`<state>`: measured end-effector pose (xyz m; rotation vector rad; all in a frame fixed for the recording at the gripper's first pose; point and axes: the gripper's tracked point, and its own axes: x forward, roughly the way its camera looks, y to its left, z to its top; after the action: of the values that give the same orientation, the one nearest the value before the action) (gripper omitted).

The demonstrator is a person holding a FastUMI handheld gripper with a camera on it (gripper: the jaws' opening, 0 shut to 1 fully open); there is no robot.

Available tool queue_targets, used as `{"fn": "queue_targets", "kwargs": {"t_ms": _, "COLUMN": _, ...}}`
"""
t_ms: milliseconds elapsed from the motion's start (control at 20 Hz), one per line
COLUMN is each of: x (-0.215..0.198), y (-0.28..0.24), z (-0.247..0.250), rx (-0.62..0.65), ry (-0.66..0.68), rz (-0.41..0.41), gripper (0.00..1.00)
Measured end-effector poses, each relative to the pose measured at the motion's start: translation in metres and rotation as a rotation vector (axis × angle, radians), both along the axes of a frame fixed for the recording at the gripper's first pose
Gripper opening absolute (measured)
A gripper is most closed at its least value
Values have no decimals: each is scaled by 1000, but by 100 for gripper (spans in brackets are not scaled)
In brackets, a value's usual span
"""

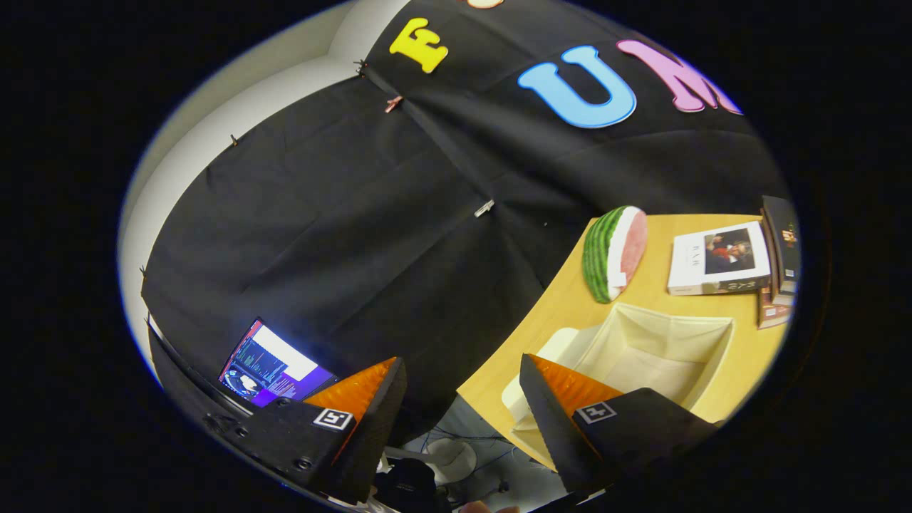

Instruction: Open the storage box then place both shoes into the box .Put the left shoe in first, then the right shoe, with the right side of both shoes facing outward in a uniform manner.

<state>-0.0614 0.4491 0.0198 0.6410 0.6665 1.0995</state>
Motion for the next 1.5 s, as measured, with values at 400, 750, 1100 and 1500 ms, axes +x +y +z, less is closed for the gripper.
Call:
{"fn": "queue_targets", "kwargs": {"t_ms": 400, "x": 33, "y": -203, "z": -40, "rx": -177, "ry": -88, "rz": -405, "gripper": 97}}
{"fn": "queue_targets", "kwargs": {"t_ms": 750, "x": 16, "y": -342, "z": -218, "rx": -636, "ry": 13, "rz": -561, "gripper": 97}}
{"fn": "queue_targets", "kwargs": {"t_ms": 1100, "x": -9, "y": -362, "z": -348, "rx": -885, "ry": 85, "rz": -429, "gripper": 88}}
{"fn": "queue_targets", "kwargs": {"t_ms": 1500, "x": 17, "y": -347, "z": -424, "rx": -934, "ry": 162, "rz": -424, "gripper": 60}}
